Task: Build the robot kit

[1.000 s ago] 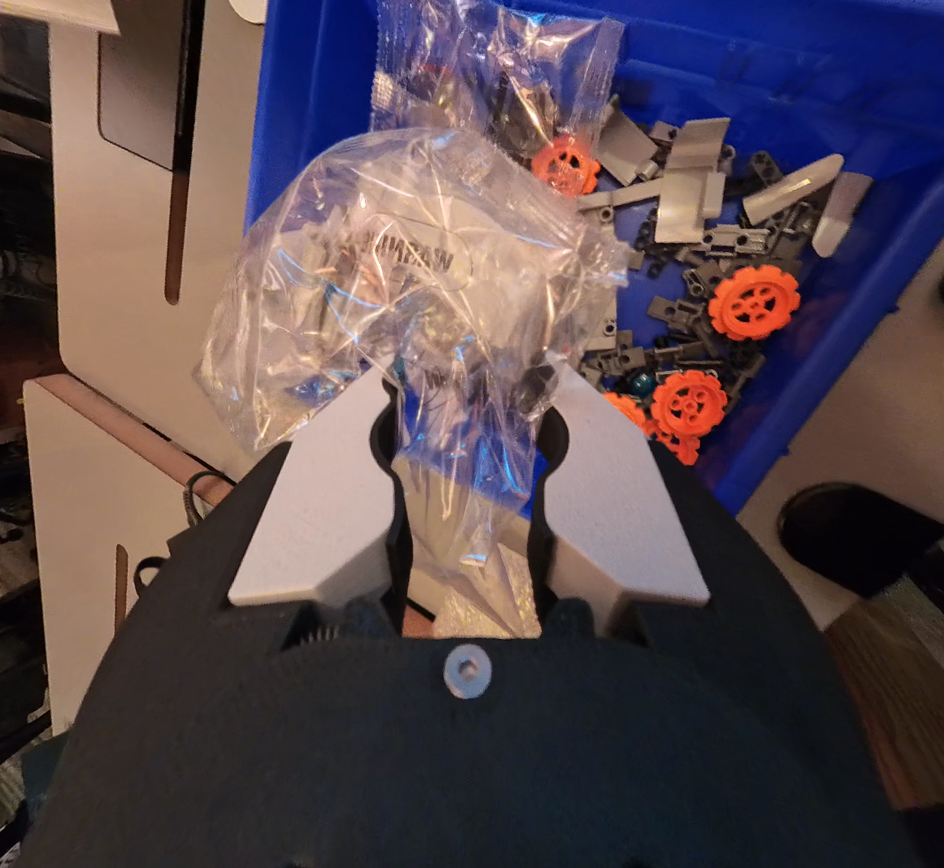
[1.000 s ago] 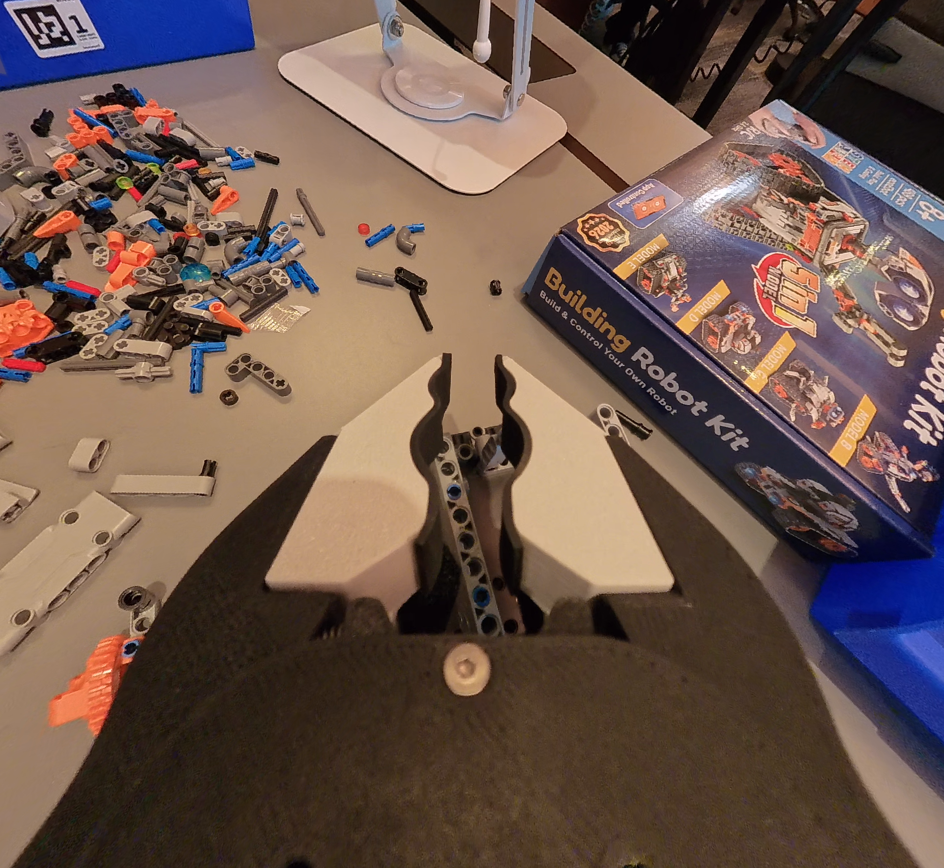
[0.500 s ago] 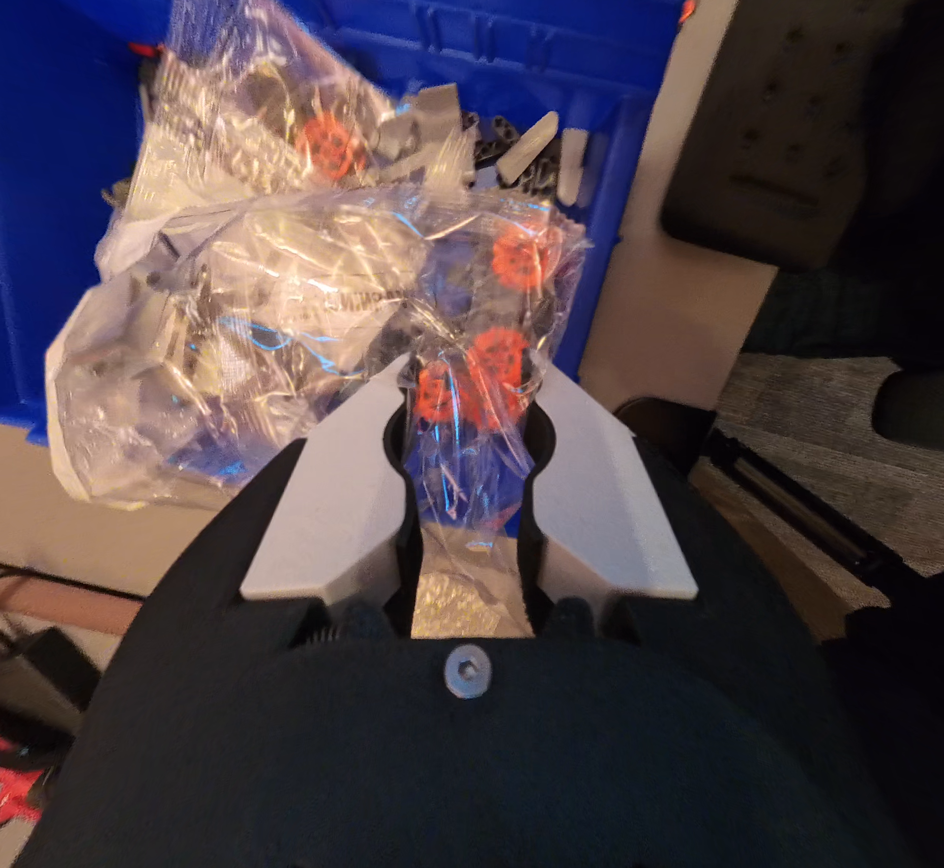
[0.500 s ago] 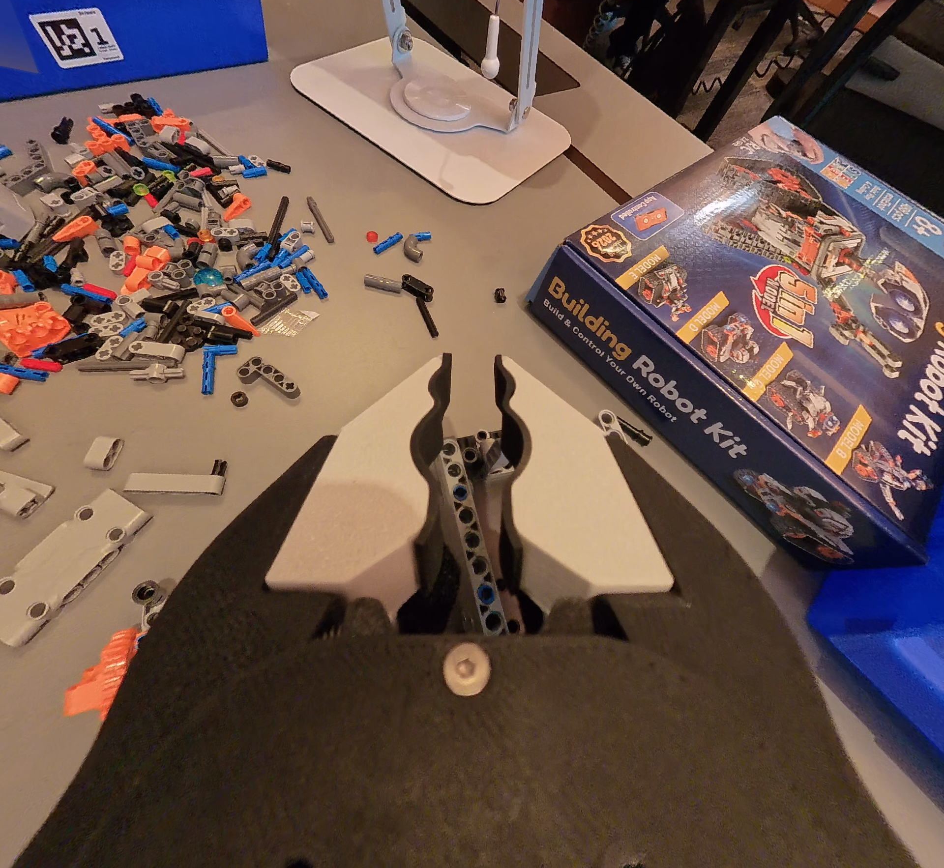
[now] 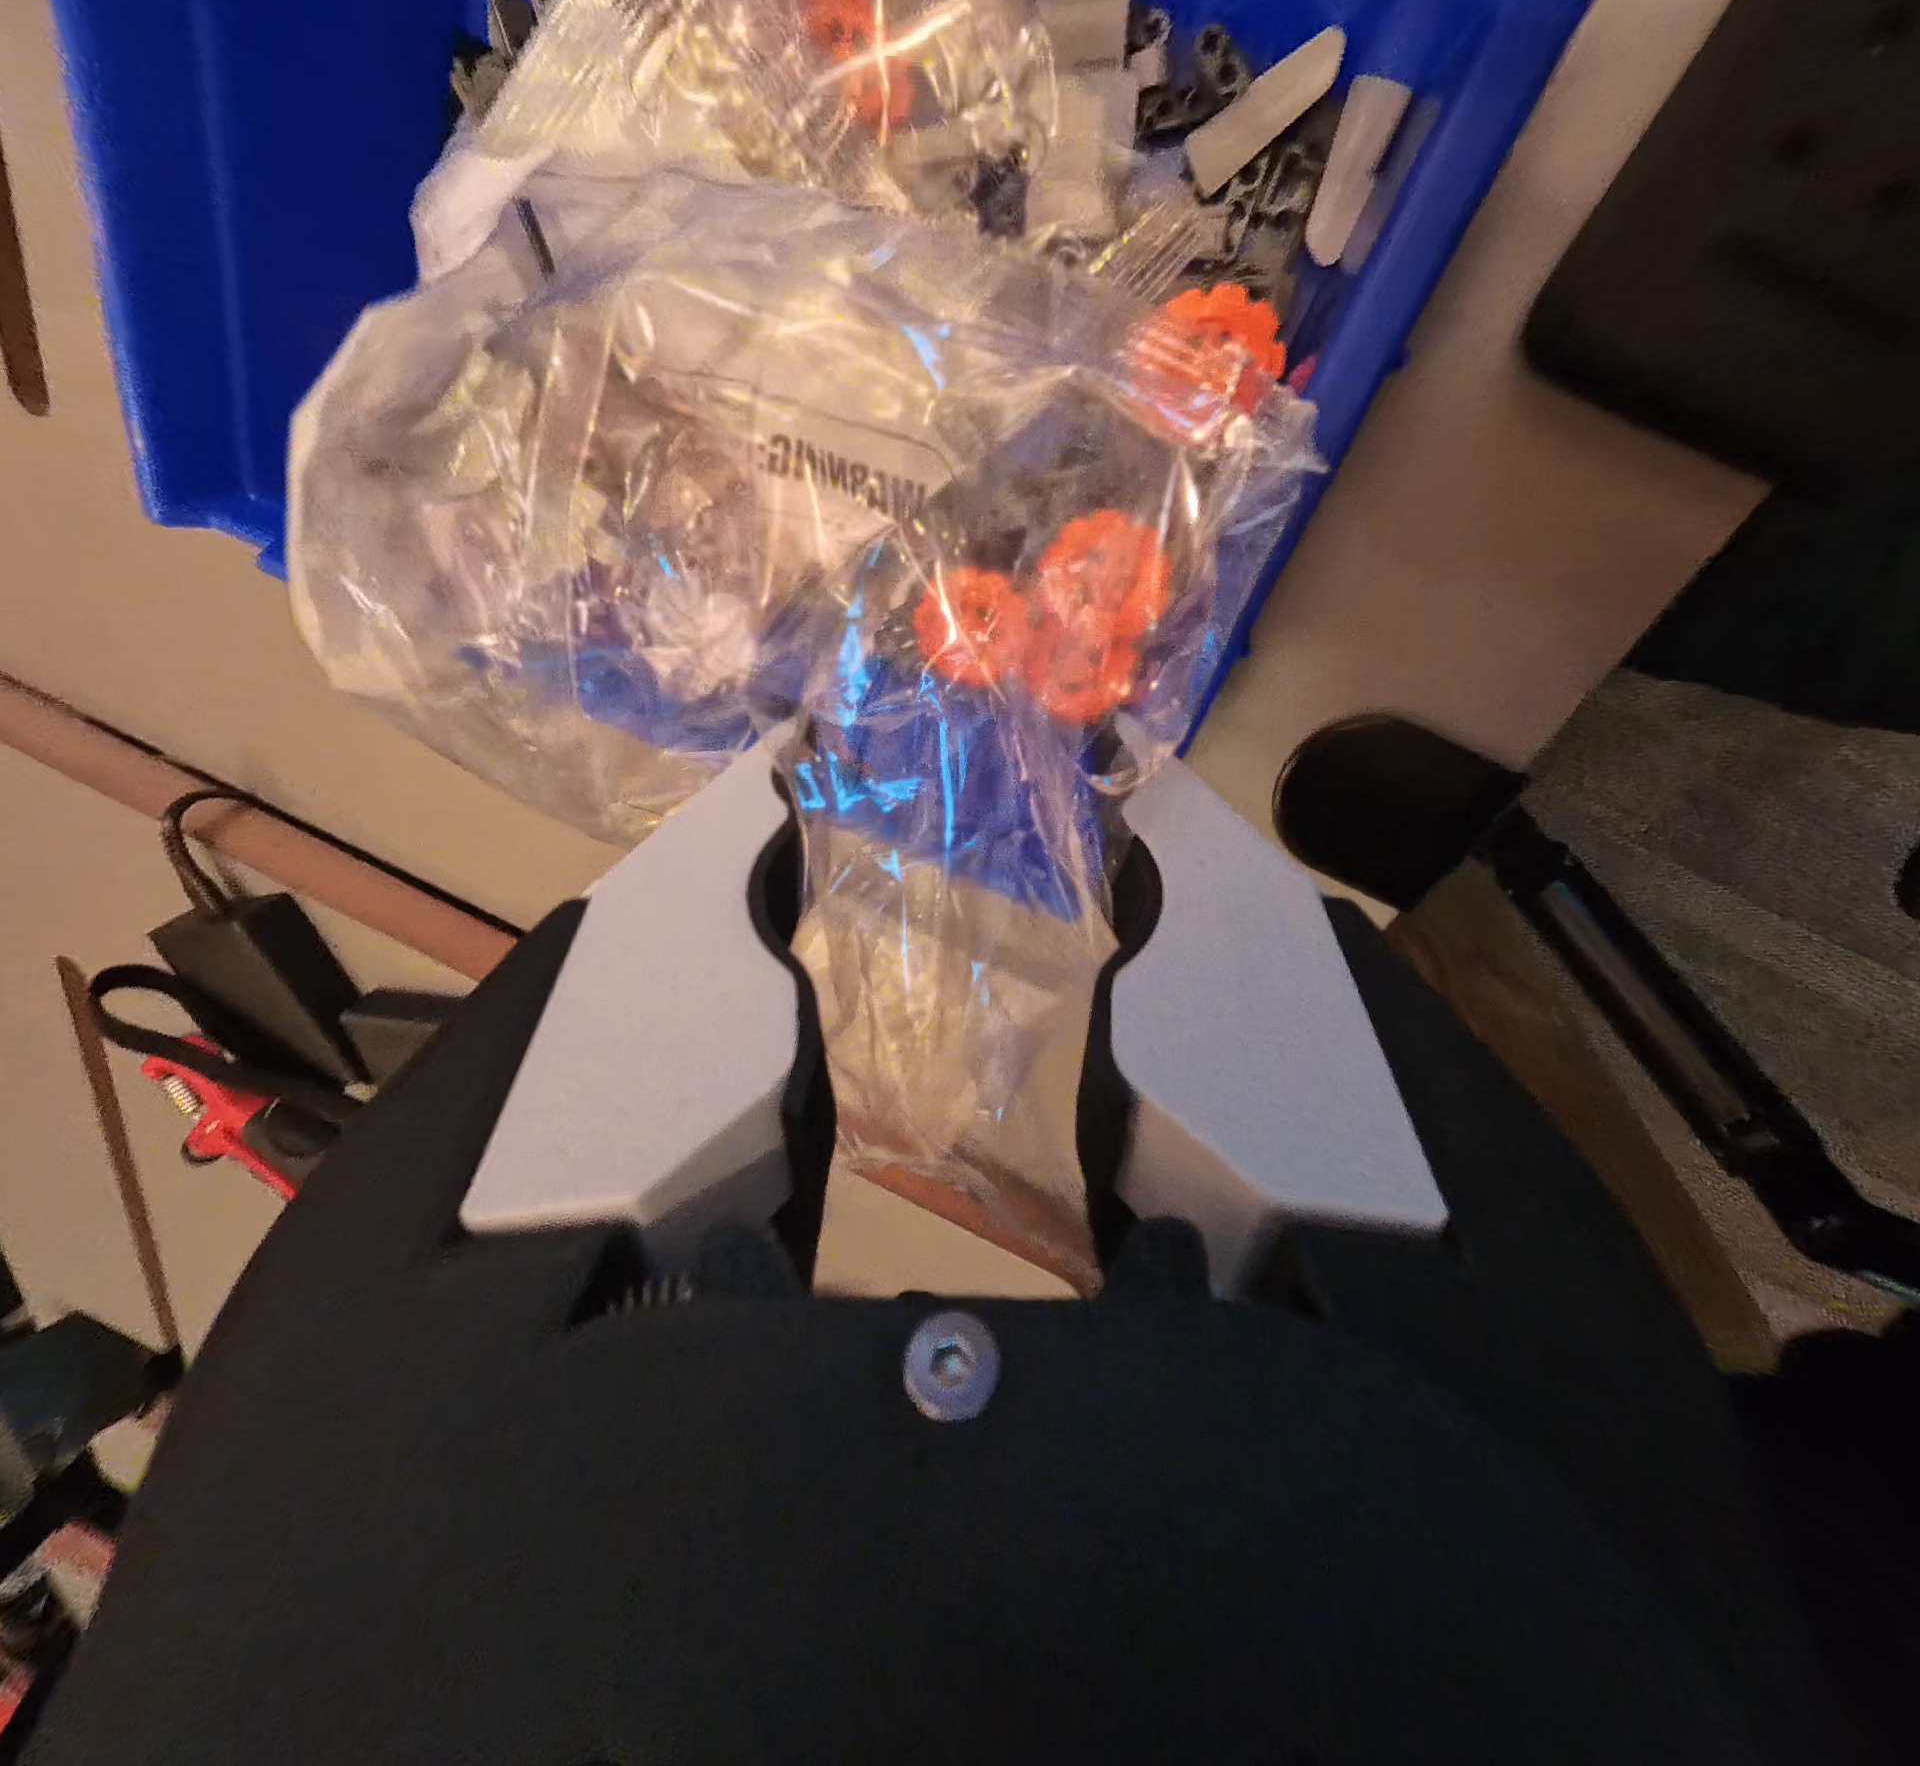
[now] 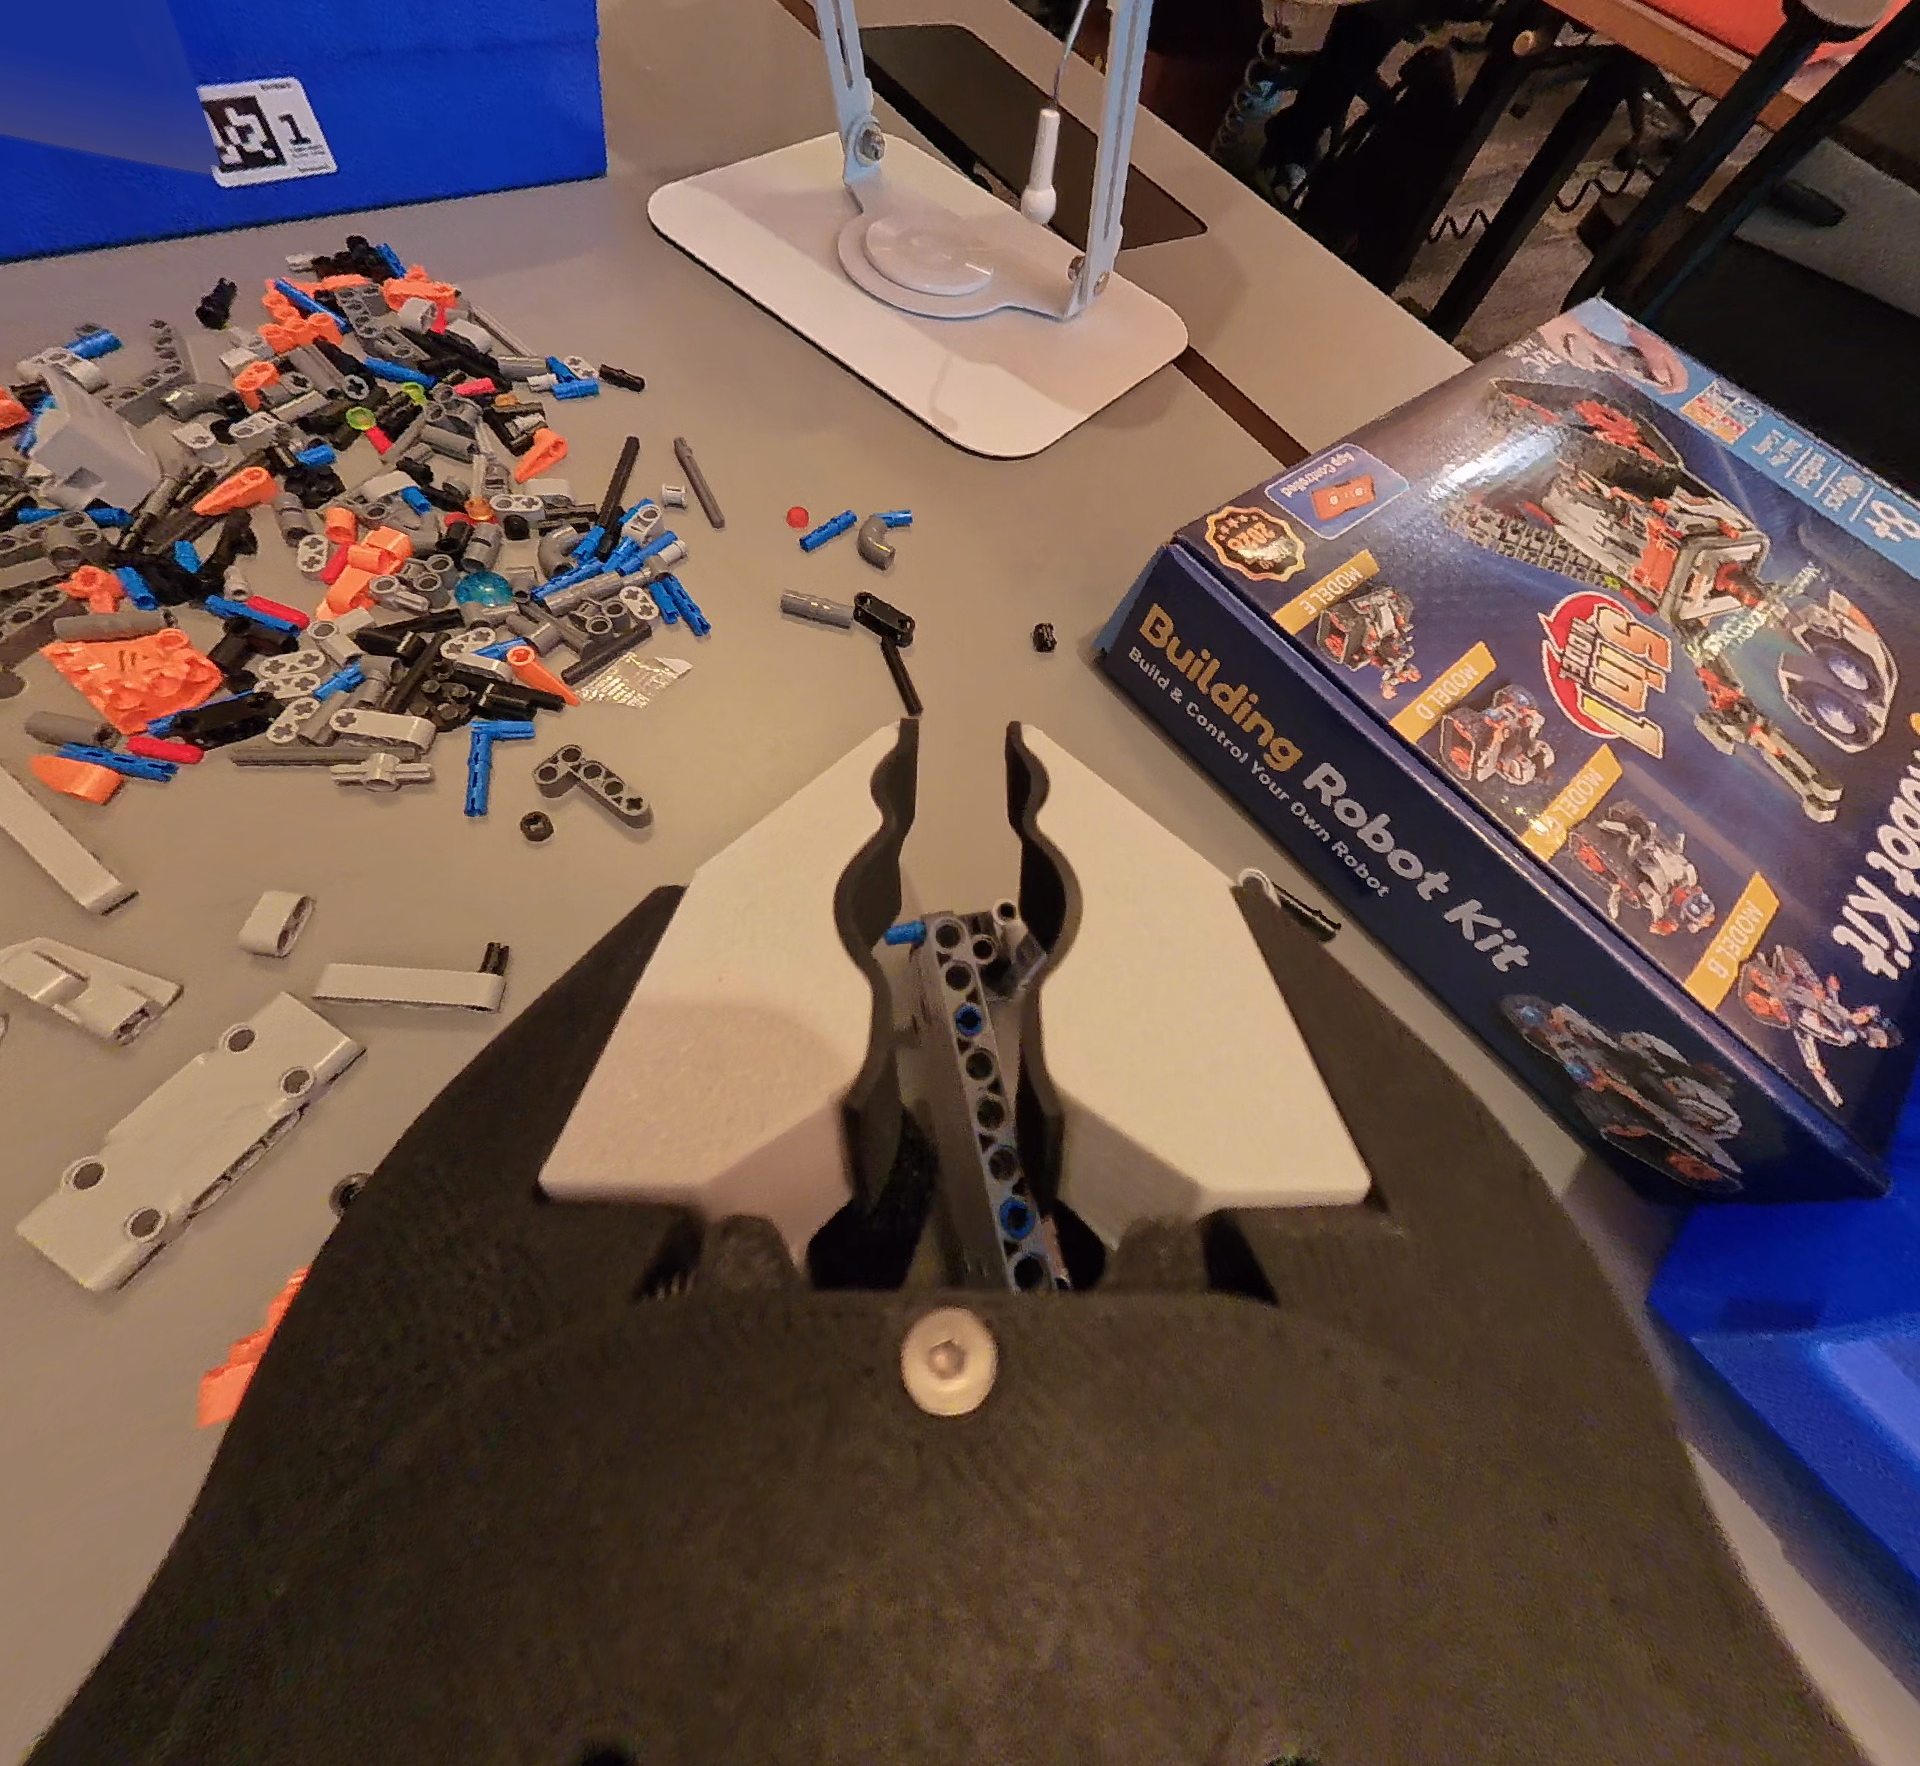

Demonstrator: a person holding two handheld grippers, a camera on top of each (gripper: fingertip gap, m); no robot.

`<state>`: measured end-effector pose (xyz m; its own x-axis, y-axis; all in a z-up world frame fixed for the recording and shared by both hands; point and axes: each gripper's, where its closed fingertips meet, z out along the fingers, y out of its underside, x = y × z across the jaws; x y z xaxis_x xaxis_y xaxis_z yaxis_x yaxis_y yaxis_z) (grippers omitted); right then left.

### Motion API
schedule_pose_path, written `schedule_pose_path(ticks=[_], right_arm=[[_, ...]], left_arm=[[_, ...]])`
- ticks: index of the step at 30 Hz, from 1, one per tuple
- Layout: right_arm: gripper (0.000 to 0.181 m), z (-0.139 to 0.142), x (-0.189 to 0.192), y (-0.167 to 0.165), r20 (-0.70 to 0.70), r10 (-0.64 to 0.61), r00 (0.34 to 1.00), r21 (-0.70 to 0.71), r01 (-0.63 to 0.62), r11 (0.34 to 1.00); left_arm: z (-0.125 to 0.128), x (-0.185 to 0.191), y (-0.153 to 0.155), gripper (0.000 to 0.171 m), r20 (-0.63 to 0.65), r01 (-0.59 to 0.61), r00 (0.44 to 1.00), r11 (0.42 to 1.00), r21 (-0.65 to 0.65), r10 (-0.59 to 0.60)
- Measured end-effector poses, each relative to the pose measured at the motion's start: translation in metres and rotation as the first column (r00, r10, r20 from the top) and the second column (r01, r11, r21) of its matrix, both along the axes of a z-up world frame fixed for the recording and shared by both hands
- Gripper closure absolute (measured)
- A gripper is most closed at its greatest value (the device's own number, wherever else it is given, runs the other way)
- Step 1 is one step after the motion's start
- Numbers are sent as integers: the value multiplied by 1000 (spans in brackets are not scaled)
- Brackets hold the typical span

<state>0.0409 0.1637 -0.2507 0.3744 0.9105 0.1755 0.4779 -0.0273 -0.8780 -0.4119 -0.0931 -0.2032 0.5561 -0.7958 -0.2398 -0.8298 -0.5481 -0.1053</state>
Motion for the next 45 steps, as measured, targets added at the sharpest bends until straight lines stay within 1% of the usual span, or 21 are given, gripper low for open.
schedule_pose_path(ticks=[2,5,7,10,11,13,17,19,21,23,25,27,28,29,31,34,36,38,40,42,45], right_arm=[[167,4,-1,-2,-7,7,1000,11,-7,1000],[167,11,-1,-4,-23,9,1000,28,-8,1000],[166,14,-1,-5,-32,11,999,32,-10,999],[167,16,-2,-7,-37,19,999,33,-18,999],[167,16,-2,-8,-38,22,999,35,-21,999],[167,17,-3,-9,-40,28,999,36,-26,999],[167,19,-4,-11,-47,41,998,36,-40,999],[167,21,-4,-13,-50,46,998,40,-44,998],[166,24,-3,-14,-56,49,997,44,-46,998],[166,26,-3,-15,-64,51,997,46,-49,998],[166,28,-3,-16,-70,55,996,49,-51,997],[166,30,-3,-16,-77,59,995,49,-55,997],[166,30,-3,-17,-80,62,995,48,-58,997],[166,31,-4,-18,-83,65,994,46,-62,997],[166,30,-5,-19,-82,72,994,45,-69,997],[166,31,-7,-21,-86,82,993,44,-78,996],[166,33,-7,-22,-94,86,992,43,-82,996],[166,34,-7,-23,-100,91,991,42,-87,995],[166,34,-8,-24,-102,95,990,43,-91,995],[166,34,-8,-25,-103,100,990,40,-96,995],[166,32,-10,-26,-101,106,989,34,-103,994]], left_arm=[[-10,-5,13,121,-41,-13,999,1000,28,14],[-23,16,40,122,89,-8,996,998,69,1],[-36,26,51,113,166,-3,986,1000,24,-1],[-49,32,45,86,215,-5,976,994,-105,28],[-47,31,43,81,198,7,980,995,-104,14],[-33,40,32,66,248,29,969,990,-135,5],[5,19,33,59,145,-23,989,999,-36,28],[26,19,33,64,134,-33,990,999,26,29],[38,10,28,71,39,-48,998,997,63,46],[44,5,19,72,-33,-52,998,997,53,54],[54,15,11,88,7,-38,999,997,64,37],[61,30,-1,96,47,-6,999,998,55,4],[60,44,-9,107,92,32,995,999,39,-36],[56,65,-18,117,168,89,982,996,3,-88],[35,96,-29,123,261,160,955,985,-63,-139],[-11,125,-39,142,400,187,912,960,-206,-92],[-41,118,-33,147,397,120,918,954,-276,-1],[-60,104,-20,148,396,41,914,955,-295,83],[-75,78,-3,150,335,-56,931,963,-262,145],[-87,64,3,155,310,-90,936,963,-254,169],[-110,46,10,157,209,-125,963,968,-219,171]])
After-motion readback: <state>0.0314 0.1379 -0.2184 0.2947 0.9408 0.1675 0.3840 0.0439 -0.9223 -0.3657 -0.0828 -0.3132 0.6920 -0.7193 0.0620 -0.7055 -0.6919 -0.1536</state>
